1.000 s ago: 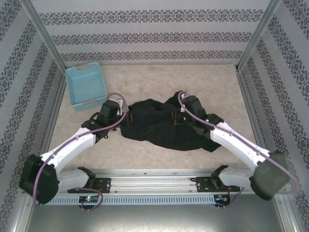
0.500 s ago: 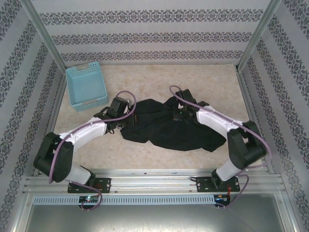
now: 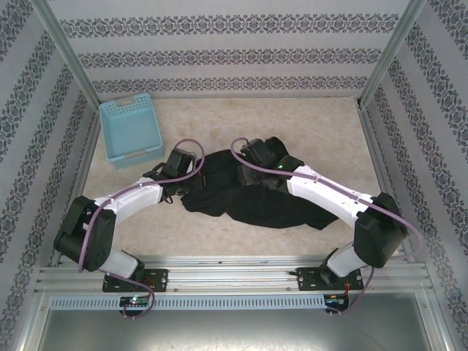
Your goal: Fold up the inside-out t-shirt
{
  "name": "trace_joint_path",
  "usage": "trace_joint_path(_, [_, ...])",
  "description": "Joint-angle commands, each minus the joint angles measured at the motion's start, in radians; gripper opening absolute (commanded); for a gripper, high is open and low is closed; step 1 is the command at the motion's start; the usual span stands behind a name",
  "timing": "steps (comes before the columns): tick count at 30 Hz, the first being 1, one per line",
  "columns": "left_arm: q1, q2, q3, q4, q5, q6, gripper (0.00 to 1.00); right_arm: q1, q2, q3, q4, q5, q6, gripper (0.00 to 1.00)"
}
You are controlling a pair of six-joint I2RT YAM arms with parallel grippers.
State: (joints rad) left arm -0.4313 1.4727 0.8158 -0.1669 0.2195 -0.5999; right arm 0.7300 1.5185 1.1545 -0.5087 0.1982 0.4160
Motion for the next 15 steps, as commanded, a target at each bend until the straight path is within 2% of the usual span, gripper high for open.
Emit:
trace_joint_path(1, [0.009, -0.049, -0.022, 0.061, 0.018, -0.033, 0.0, 0.007, 0.069, 0.008, 0.019, -0.071, 0.08, 0.56])
trace_joint_path(10, [0.008, -0.089, -0.033, 0.065, 0.037, -0.032, 0.0, 0.0, 0.325, 0.141, -0.03, 0.035, 0.084, 0.55])
trace_joint_path(14, [0.009, -0.105, -0.031, 0.057, 0.035, -0.03, 0.0, 0.0, 0.36, 0.176, -0.024, 0.061, 0.061, 0.37])
trace_joint_path(15, [0.008, -0.108, -0.031, 0.057, 0.036, -0.03, 0.0, 0.0, 0.36, 0.182, -0.026, 0.066, 0.057, 0.29])
